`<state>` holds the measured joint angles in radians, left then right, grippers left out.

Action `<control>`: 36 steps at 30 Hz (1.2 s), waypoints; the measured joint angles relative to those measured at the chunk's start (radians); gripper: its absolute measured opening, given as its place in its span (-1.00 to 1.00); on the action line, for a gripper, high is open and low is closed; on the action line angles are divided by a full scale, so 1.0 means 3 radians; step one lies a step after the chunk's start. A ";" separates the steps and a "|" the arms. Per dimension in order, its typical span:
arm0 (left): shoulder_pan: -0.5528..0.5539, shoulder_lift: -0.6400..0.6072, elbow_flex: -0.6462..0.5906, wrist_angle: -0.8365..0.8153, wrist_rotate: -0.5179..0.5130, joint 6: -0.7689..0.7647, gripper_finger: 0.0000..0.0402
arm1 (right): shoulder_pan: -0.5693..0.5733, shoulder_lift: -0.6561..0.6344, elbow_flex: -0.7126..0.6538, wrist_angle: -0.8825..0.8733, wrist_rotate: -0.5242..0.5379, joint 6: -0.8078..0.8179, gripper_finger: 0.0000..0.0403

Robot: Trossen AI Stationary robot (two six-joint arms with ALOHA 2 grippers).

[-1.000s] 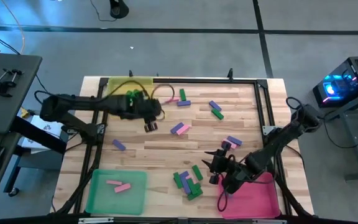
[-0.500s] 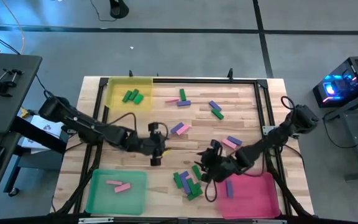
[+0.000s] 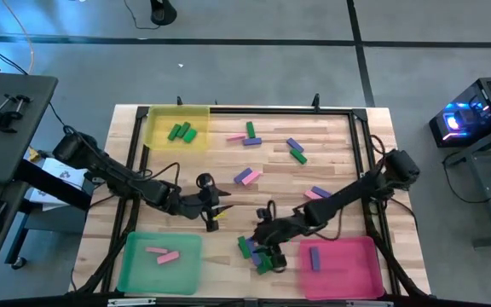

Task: Sort blocks
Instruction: Put the violet block into the pink bin

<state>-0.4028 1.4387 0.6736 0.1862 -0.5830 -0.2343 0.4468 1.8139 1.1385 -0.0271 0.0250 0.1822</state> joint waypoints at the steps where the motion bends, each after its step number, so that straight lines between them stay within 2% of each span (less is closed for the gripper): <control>1: -0.0008 0.0000 -0.0006 0.0003 -0.0009 -0.0001 -0.18 | -0.0016 0.0070 0.0104 -0.0172 -0.0073 0.0000 -0.17; 8: -0.0024 -0.0003 -0.0018 -0.0014 -0.0017 0.0001 -0.18 | -0.0069 0.0586 0.0787 -0.1185 -0.0355 -0.0381 0.24; 13: -0.0024 -0.0003 -0.0018 -0.0031 -0.0020 0.0002 -0.18 | -0.0073 0.0789 0.1107 -0.1350 -0.0324 -0.0825 0.47; 18: -0.0024 -0.0003 -0.0018 -0.0028 -0.0019 0.0001 -0.18 | -0.0105 0.0883 0.1122 -0.1355 -0.0245 -0.1006 0.49; 23: -0.0022 -0.0003 -0.0018 -0.0028 -0.0019 -0.0001 -0.18 | -0.0159 0.0854 0.1089 -0.1372 0.0231 -0.1083 0.49; 26: -0.0022 -0.0003 -0.0018 -0.0029 -0.0019 0.0000 -0.18 | -0.0217 0.0844 0.1087 -0.1391 0.0268 -0.1040 0.49; 31: -0.0022 -0.0003 -0.0018 -0.0026 -0.0019 -0.0001 -0.18 | -0.0374 0.0835 0.1085 -0.1513 0.0564 -0.0717 0.49; 36: -0.0022 -0.0003 -0.0018 -0.0026 -0.0019 -0.0002 -0.18 | -0.0547 0.0821 0.1068 -0.1672 0.0578 -0.0417 0.49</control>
<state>-0.4095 1.4380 0.6682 0.1783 -0.5887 -0.2348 0.2825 2.0601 1.4590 -0.5289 0.1983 0.0570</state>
